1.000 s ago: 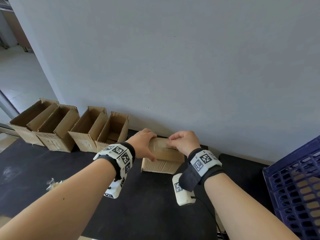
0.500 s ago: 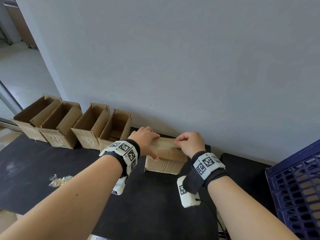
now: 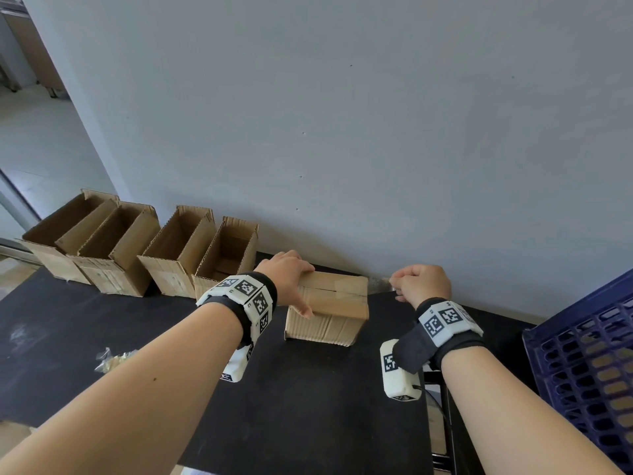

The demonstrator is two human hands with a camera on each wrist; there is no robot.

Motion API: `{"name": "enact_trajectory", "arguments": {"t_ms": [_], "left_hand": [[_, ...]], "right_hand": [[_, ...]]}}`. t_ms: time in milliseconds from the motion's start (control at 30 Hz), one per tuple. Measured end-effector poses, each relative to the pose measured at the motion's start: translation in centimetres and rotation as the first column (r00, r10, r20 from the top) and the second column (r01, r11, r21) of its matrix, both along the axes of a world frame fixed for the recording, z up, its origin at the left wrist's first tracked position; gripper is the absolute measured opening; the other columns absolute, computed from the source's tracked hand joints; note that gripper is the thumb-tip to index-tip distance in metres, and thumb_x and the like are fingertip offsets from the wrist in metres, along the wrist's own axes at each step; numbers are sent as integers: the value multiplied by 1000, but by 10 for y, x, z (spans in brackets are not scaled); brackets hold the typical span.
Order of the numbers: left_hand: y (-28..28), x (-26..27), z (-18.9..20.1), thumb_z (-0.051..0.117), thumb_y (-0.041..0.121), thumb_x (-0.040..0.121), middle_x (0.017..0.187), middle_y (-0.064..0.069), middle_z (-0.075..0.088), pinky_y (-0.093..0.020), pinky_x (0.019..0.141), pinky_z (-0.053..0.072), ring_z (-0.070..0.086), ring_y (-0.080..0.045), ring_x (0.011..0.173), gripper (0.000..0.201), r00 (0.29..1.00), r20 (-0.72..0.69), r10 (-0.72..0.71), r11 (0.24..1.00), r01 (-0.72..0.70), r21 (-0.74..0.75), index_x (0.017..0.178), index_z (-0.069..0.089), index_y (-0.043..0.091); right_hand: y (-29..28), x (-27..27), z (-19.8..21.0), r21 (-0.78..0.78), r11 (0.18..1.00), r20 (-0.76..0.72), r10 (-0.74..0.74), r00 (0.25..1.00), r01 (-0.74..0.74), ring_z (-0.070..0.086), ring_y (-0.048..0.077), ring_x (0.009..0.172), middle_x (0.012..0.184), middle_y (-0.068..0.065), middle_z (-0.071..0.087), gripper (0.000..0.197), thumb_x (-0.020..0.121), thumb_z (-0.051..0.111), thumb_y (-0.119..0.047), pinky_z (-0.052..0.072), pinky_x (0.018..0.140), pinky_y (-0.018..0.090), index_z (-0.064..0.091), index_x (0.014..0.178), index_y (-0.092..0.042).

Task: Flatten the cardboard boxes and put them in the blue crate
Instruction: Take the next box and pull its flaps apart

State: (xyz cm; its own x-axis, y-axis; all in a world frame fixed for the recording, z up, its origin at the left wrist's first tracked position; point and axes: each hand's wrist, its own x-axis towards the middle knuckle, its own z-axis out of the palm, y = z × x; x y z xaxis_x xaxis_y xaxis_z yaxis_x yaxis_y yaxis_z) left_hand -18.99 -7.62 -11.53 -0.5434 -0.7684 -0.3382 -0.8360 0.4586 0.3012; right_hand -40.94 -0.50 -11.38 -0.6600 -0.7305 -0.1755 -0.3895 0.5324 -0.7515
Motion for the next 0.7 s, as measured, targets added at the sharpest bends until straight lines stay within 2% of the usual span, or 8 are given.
{"name": "enact_trajectory", "arguments": {"t_ms": [100, 200, 300, 433, 500, 600, 700], "left_hand": [[-1, 0, 0, 81, 49, 63, 135, 0, 42, -43, 109, 31, 35, -22, 129, 95, 1000, 4, -3, 1000, 3, -3, 144, 36, 25], [-2, 1, 0, 81, 48, 63, 136, 1, 41, -44, 110, 31, 35, -22, 130, 96, 1000, 11, 2, 1000, -2, 2, 144, 36, 25], [-2, 0, 1, 81, 48, 64, 136, 1, 41, -44, 109, 31, 35, -22, 130, 95, 1000, 28, -5, 1000, 5, -4, 144, 36, 25], [-2, -8, 5, 78, 50, 67, 140, 1, 39, -43, 110, 30, 32, -22, 132, 94, 986, 150, -70, 994, 82, -71, 145, 34, 22], [-2, -13, 7, 78, 50, 67, 141, 0, 38, -42, 110, 30, 31, -22, 132, 93, 979, 177, -100, 988, 119, -98, 144, 35, 20], [1, -23, 7, 76, 53, 67, 140, 1, 38, -40, 110, 31, 30, -21, 132, 95, 981, 134, -144, 980, 160, -117, 145, 34, 19], [2, -30, 6, 76, 53, 67, 132, 0, 43, -36, 106, 35, 34, -21, 126, 86, 986, 69, -151, 984, 157, -82, 138, 44, 17]], "right_hand": [[1, -7, 0, 2, 999, 48, -49, 998, 49, 64, 16, 54, 57, 2, 65, 26, 77, 65, 1, 59, 74, 34, 66, 57, -15], [3, -19, 3, -27, 989, 63, -144, 988, 146, 68, 21, 62, 50, -2, 64, 26, 73, 62, 3, 59, 76, 36, 69, 55, -15], [5, -26, 9, -47, 980, 49, -190, 981, 192, 69, 21, 66, 56, -3, 65, 26, 73, 63, 2, 58, 81, 37, 65, 58, -20], [0, -9, 11, -88, 994, -3, -70, 998, 69, 70, 24, 83, 78, 2, 72, 29, 77, 61, -3, 55, 87, 35, 64, 58, -25], [-2, 5, 11, -87, 996, 14, 28, 999, -27, 68, 22, 88, 85, 2, 73, 27, 78, 61, -6, 53, 89, 31, 67, 62, -26], [-3, 22, 11, -70, 981, -13, 178, 984, -179, 62, 11, 89, 94, -1, 72, 15, 80, 65, -12, 43, 85, 19, 75, 86, -22], [-4, 31, 8, -47, 963, -83, 261, 962, -265, 63, 11, 96, 99, -3, 72, 18, 81, 69, -21, 39, 83, 16, 75, 97, -18]]}}
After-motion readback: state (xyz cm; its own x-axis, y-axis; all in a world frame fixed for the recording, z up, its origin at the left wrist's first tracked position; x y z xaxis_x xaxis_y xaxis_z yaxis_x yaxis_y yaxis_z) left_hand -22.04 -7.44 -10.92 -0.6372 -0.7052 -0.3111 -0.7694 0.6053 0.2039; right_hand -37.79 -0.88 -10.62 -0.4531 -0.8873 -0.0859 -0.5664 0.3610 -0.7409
